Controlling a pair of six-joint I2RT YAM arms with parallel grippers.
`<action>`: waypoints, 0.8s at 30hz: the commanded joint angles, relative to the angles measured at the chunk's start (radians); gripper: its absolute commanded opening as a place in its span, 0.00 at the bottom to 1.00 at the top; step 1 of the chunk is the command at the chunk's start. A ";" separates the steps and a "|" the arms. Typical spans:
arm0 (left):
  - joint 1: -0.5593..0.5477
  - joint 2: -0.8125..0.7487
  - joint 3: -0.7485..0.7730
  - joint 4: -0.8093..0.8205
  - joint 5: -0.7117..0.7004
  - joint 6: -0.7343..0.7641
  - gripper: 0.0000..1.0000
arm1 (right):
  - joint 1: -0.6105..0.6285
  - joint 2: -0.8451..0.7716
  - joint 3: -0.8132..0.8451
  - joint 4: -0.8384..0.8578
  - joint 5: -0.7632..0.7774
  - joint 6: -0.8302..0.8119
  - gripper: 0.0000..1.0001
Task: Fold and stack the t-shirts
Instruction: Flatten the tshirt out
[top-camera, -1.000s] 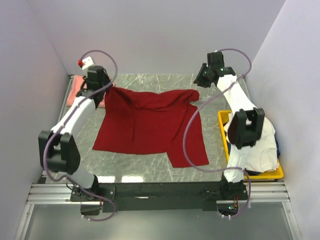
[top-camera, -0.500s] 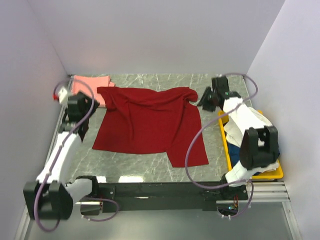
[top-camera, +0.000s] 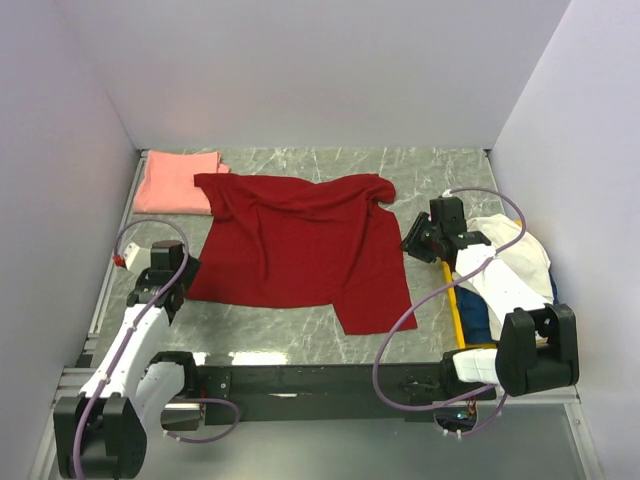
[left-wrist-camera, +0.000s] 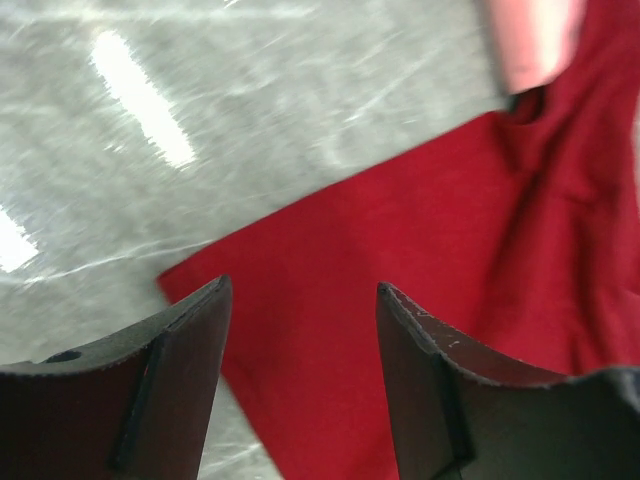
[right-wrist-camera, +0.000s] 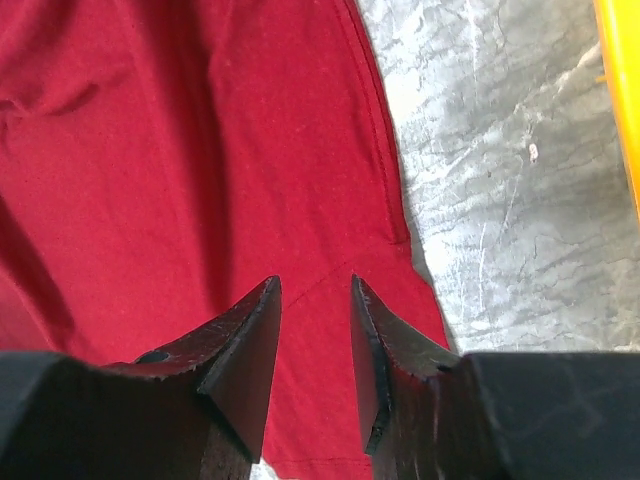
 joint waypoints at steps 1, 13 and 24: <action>-0.001 0.052 -0.016 -0.014 -0.030 -0.037 0.64 | 0.006 -0.040 -0.033 0.066 0.014 0.005 0.41; 0.000 0.187 -0.033 0.021 -0.013 -0.047 0.62 | 0.006 -0.024 -0.068 0.098 0.017 0.005 0.40; 0.000 0.330 0.009 0.013 0.033 -0.044 0.31 | 0.003 0.002 -0.081 0.101 0.023 0.011 0.39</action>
